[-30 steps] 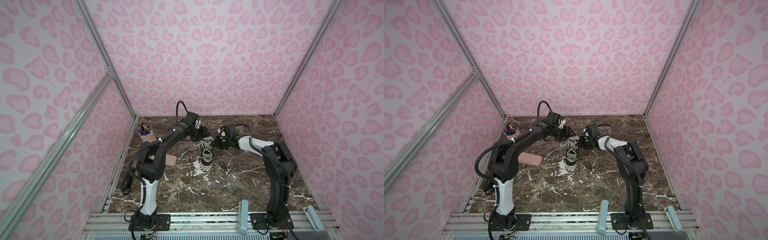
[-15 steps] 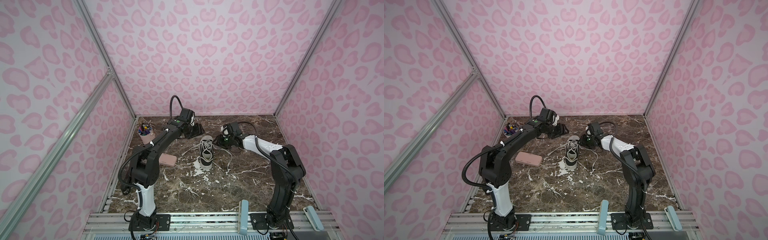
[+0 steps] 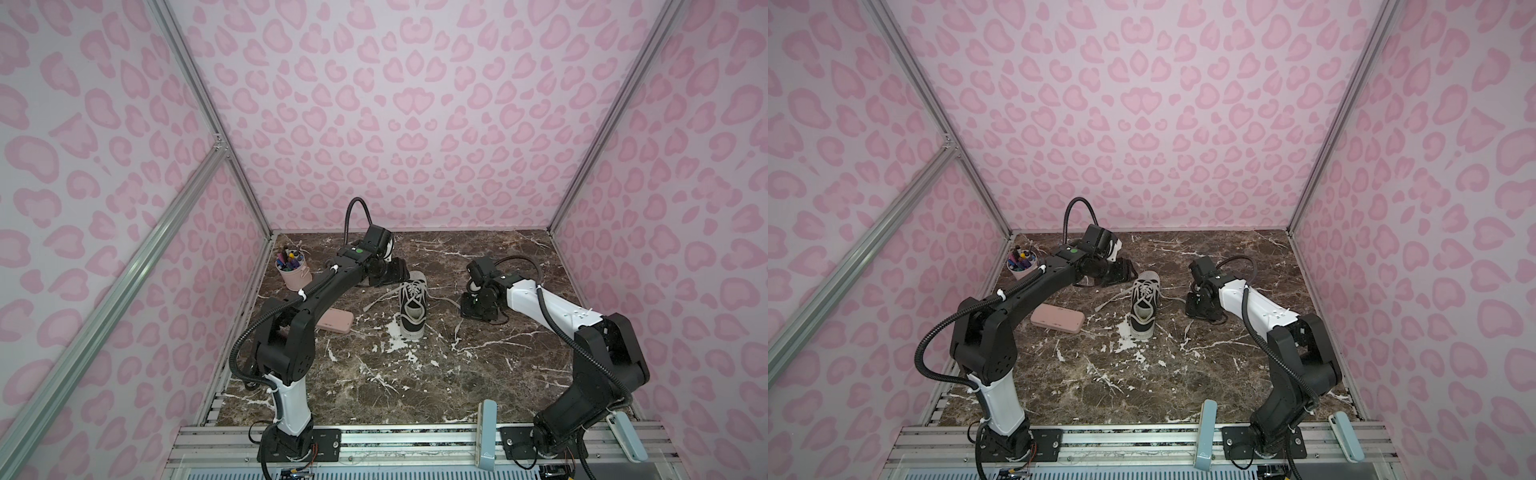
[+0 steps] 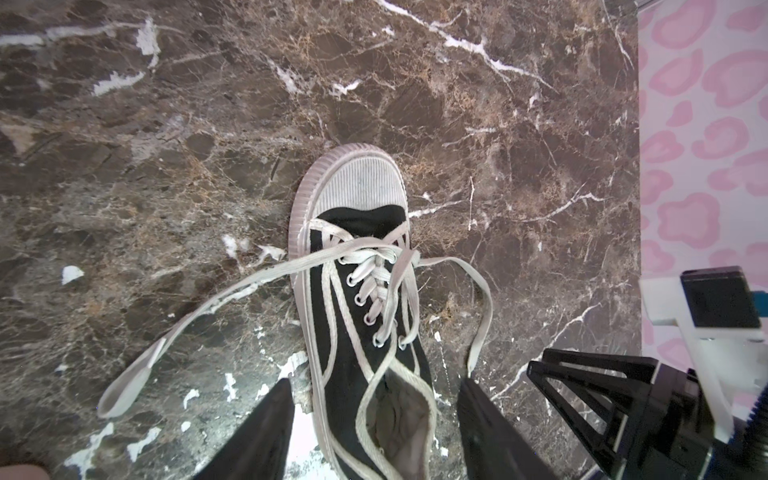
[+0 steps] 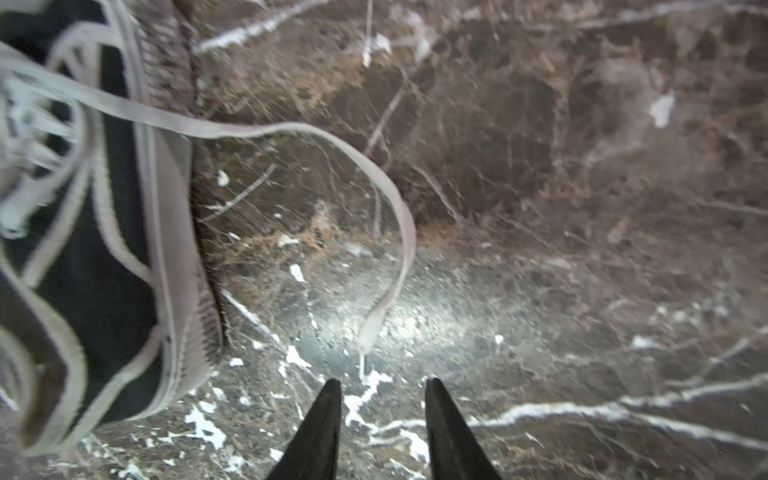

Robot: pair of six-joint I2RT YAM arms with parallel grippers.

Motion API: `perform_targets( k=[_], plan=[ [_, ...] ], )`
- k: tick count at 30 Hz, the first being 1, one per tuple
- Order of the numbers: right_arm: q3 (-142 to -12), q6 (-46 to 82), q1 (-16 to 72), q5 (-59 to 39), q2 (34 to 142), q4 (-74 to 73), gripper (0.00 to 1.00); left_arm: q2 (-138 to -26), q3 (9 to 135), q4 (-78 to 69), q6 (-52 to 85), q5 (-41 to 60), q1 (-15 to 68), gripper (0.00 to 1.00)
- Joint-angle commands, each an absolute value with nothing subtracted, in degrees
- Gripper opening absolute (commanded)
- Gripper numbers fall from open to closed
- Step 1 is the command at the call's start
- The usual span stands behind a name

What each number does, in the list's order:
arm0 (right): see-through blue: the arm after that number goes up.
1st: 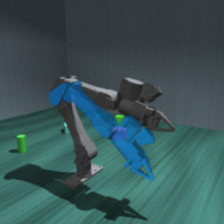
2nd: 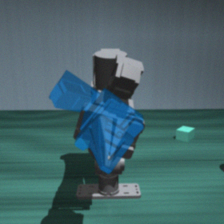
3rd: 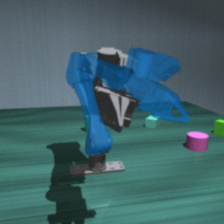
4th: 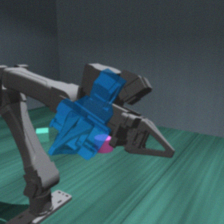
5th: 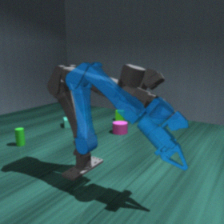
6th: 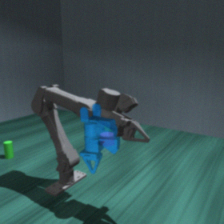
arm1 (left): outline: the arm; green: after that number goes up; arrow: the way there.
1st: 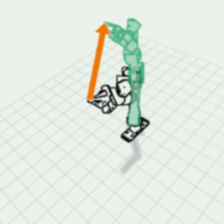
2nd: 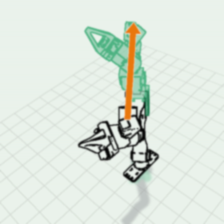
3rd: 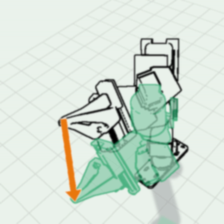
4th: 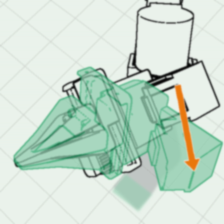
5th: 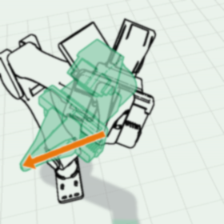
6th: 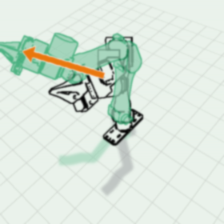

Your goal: Tie the shoes

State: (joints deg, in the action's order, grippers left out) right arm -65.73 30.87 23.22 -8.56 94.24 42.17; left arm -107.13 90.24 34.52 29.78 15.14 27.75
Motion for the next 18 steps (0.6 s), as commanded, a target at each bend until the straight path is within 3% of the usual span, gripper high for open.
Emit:
perform_targets(
  k=[1, 18],
  plan=[
    [-64.88, 31.85, 23.55, -6.33, 94.68, 45.37, 0.34, -106.68, 89.31, 33.32, 28.57, 15.33, 28.12, 0.63],
    [-65.26, 36.53, 27.55, -9.22, 101.55, 39.83, 0.32, -105.91, 85.8, 31.2, 28.39, 16.83, 28.3, 0.62]
  ],
)
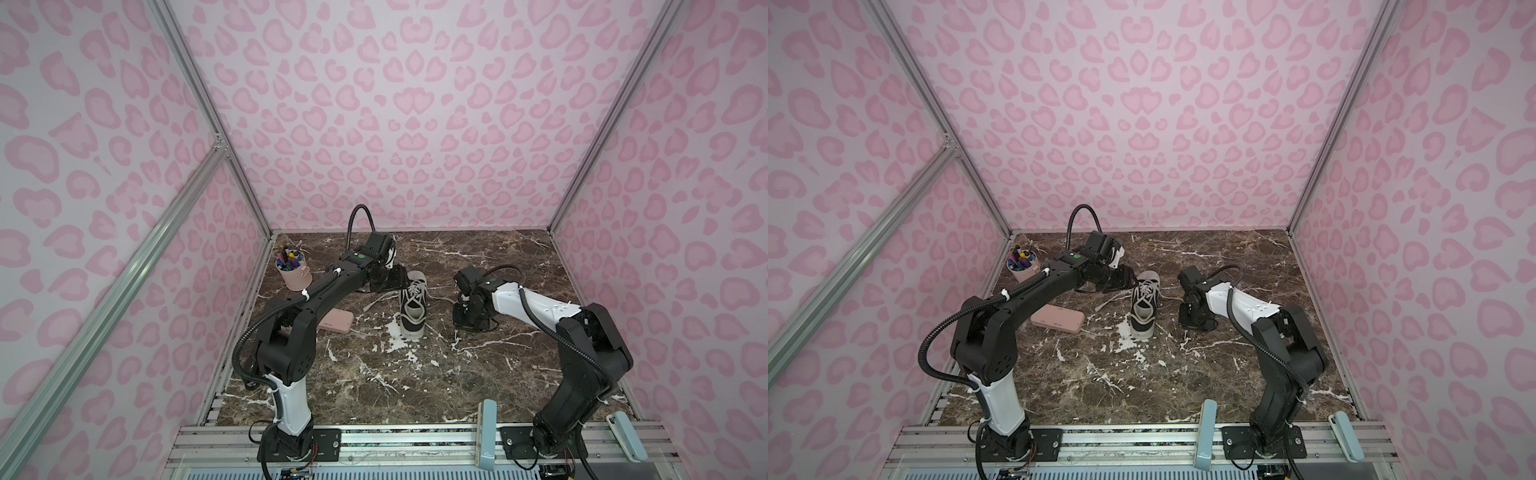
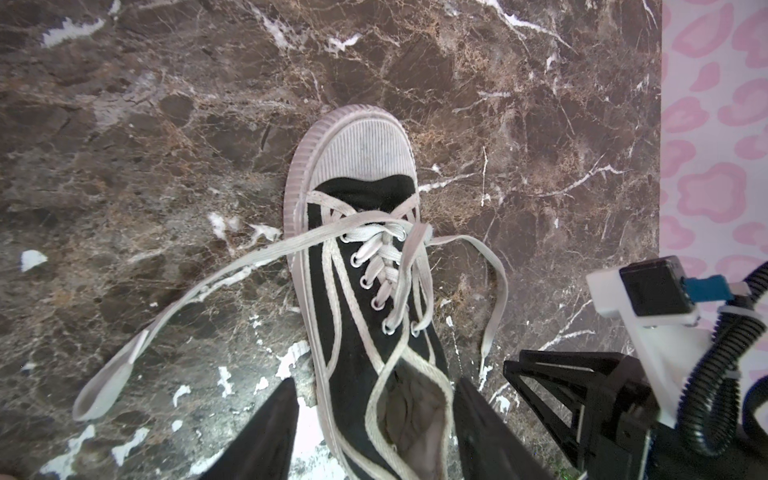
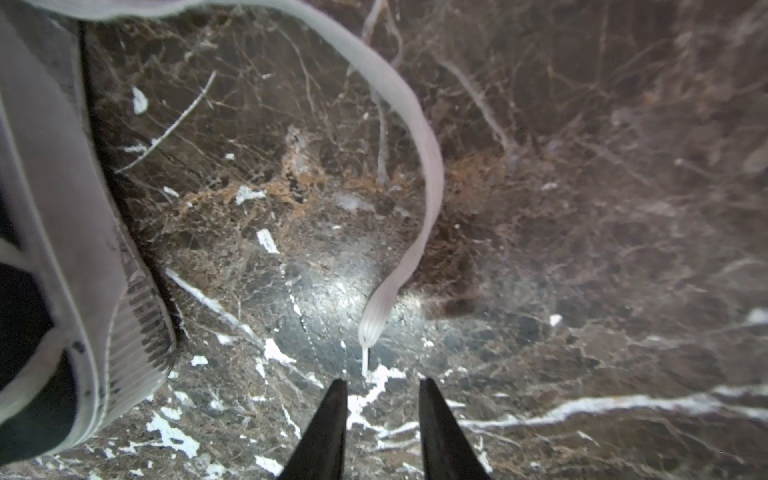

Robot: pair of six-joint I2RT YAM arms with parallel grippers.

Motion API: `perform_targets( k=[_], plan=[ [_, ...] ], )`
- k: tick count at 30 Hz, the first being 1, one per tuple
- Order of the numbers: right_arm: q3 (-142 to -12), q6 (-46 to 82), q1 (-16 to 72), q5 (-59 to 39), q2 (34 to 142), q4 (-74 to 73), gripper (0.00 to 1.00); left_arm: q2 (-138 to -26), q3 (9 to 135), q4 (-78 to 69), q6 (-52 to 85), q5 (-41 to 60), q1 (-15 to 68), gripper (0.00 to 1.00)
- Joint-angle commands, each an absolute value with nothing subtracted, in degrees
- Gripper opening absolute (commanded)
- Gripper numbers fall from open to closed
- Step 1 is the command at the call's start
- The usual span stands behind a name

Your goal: Tie the shoes

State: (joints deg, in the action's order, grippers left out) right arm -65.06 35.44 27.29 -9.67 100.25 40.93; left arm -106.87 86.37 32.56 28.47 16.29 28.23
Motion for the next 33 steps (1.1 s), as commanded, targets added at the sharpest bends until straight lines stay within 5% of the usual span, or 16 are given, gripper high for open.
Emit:
perform_targets(
  k=[1, 19, 33],
  plan=[
    [-65.34, 36.7, 27.55, -8.83, 102.09, 39.56, 0.31, -105.82, 85.54, 31.04, 28.53, 16.79, 28.3, 0.62],
    [-69.76, 35.96, 30.26, -1.17, 110.1, 41.58, 0.25, -105.38, 84.6, 30.68, 28.83, 16.44, 28.43, 0.6],
    [-68.51, 38.13, 29.07, -9.89, 106.53, 35.46, 0.05, -105.29, 84.68, 31.82, 28.17, 16.79, 29.09, 0.59]
  ],
)
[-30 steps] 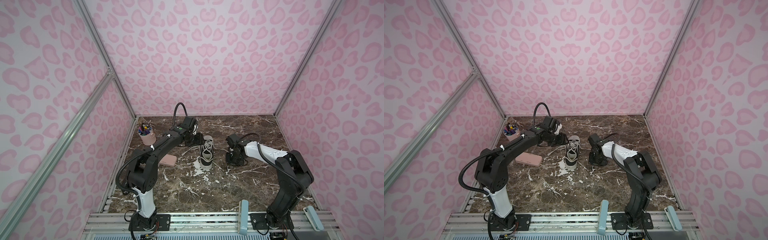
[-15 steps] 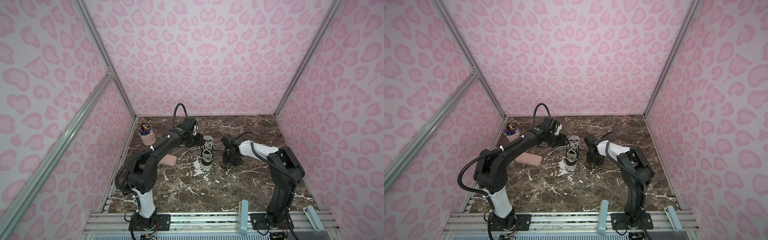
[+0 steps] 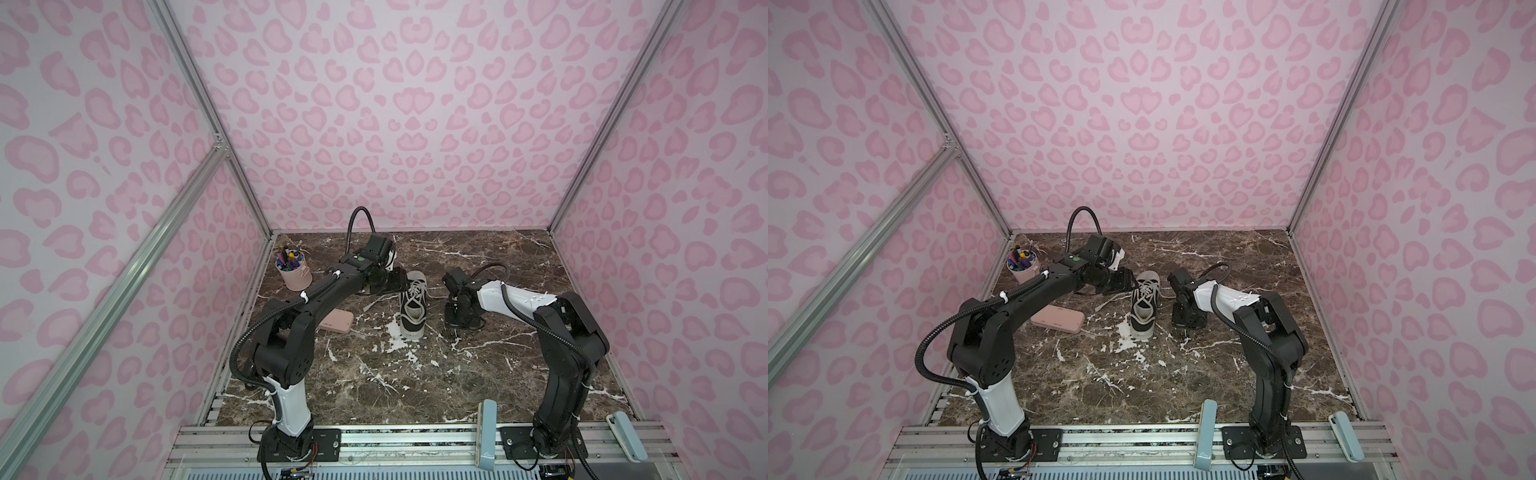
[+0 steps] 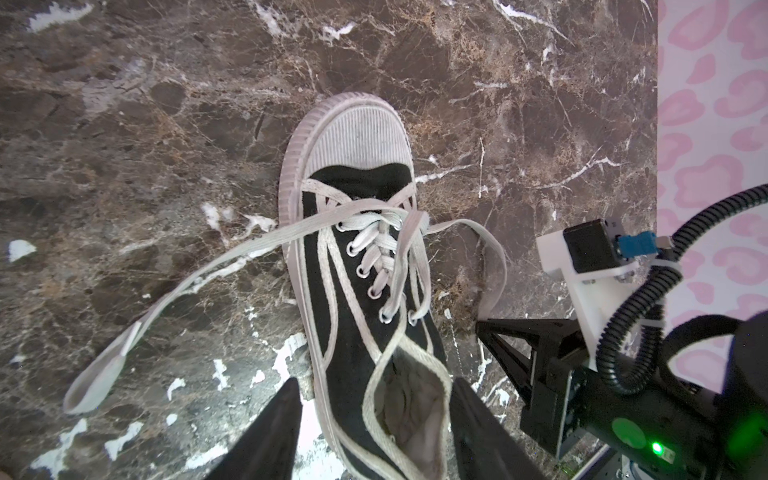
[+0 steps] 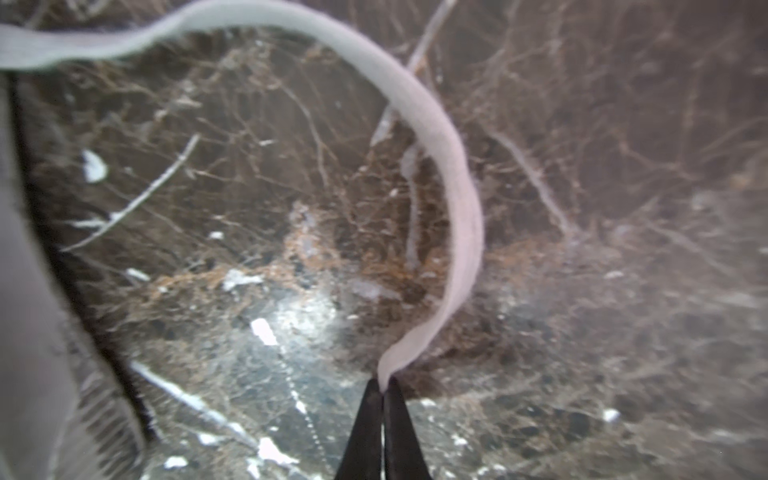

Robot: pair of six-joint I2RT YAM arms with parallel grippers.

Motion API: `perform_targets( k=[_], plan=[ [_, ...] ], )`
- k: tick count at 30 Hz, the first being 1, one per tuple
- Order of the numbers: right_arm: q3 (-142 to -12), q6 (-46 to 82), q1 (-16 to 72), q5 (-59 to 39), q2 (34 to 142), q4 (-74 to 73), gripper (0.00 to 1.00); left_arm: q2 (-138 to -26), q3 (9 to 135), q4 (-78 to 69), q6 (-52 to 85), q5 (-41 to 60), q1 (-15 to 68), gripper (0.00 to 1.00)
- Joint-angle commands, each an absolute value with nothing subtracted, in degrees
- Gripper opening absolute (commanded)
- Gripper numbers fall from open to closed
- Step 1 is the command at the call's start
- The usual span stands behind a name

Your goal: Tie the shoes

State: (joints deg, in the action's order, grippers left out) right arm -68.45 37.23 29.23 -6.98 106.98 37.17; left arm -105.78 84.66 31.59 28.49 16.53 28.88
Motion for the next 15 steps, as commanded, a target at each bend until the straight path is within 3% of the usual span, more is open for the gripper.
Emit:
perform_targets(
  k=[1, 15],
  plan=[
    [-68.87, 38.04, 29.18, -10.39, 106.07, 35.13, 0.05, -105.29, 84.64, 31.94, 28.21, 16.7, 29.26, 0.59],
    [-80.04, 38.28, 27.5, -19.14, 111.37, 30.11, 0.05, -107.46, 87.0, 33.18, 28.5, 17.6, 30.37, 0.51]
  ],
)
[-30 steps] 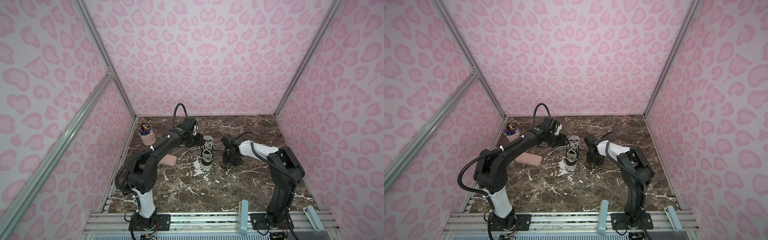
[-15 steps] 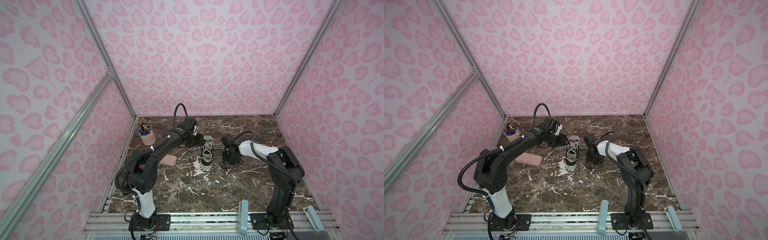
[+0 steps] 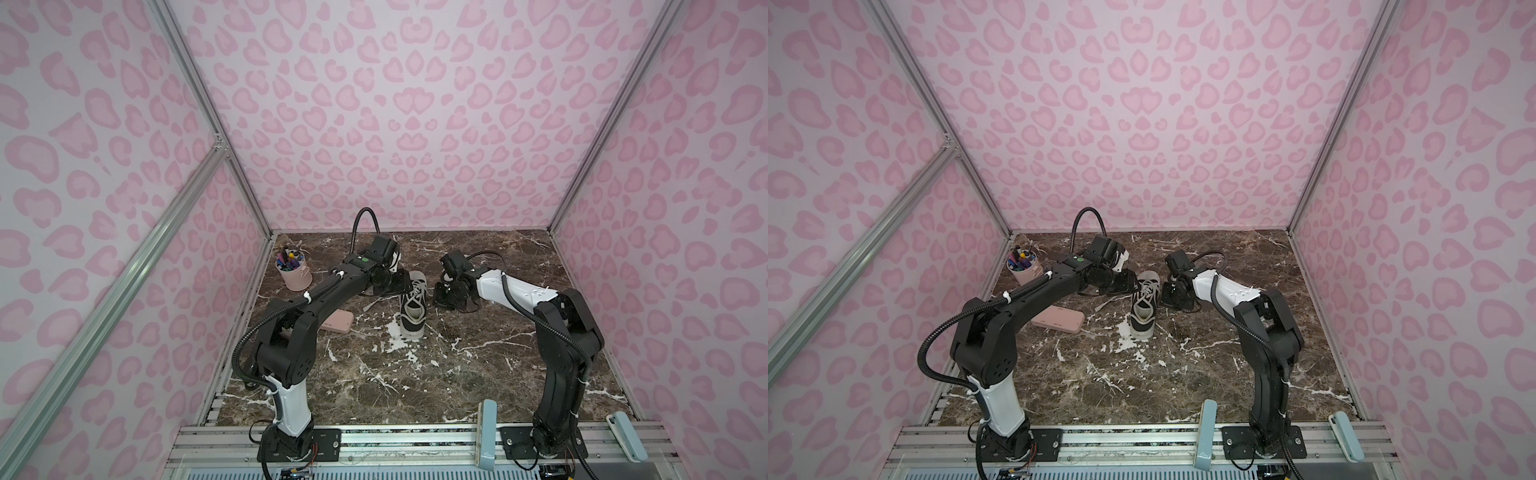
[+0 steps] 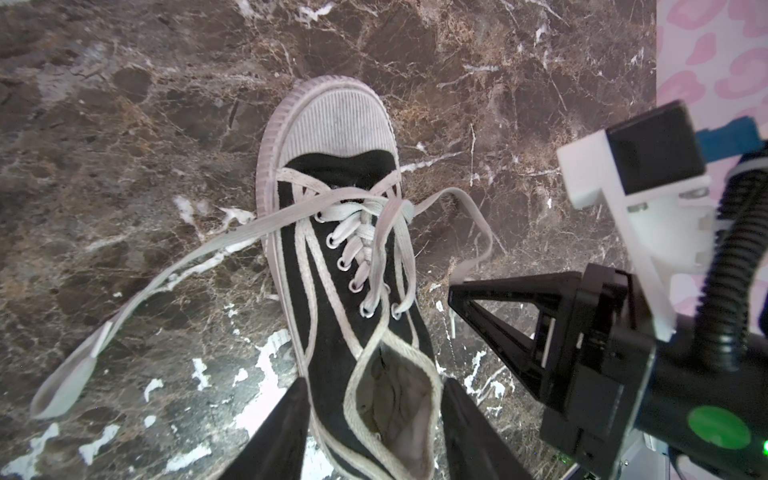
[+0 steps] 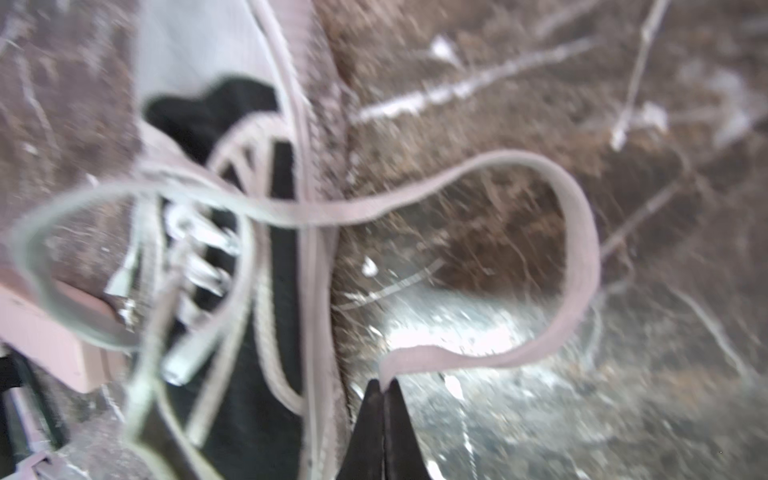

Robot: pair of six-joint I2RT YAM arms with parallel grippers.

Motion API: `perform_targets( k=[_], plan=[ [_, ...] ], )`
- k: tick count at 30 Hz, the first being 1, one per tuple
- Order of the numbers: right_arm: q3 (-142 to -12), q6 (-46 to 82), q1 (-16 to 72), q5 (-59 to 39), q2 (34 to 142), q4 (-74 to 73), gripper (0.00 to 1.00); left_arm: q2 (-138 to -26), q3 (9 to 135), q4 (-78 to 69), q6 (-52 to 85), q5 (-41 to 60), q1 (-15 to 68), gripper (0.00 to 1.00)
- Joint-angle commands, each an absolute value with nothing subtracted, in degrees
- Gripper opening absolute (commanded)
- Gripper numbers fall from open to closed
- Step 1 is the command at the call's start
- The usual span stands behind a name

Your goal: Tie the shoes

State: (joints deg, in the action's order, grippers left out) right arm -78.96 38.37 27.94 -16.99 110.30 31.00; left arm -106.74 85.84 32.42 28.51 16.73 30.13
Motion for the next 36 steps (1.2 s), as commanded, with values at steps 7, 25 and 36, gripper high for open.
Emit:
perform_targets(
  k=[7, 25, 36],
  plan=[
    [-81.17, 38.82, 26.57, -22.68, 113.1, 28.04, 0.05, -109.41, 88.68, 32.97, 28.83, 18.58, 31.12, 0.43],
    [-81.6, 41.18, 25.89, -29.31, 116.27, 20.78, 0.05, -114.62, 93.03, 33.77, 27.17, 21.45, 28.54, 0.38],
    [-81.41, 43.71, 25.55, -33.1, 116.19, 15.27, 0.05, -114.37, 93.03, 34.02, 27.22, 21.99, 28.3, 0.38]
  ],
)
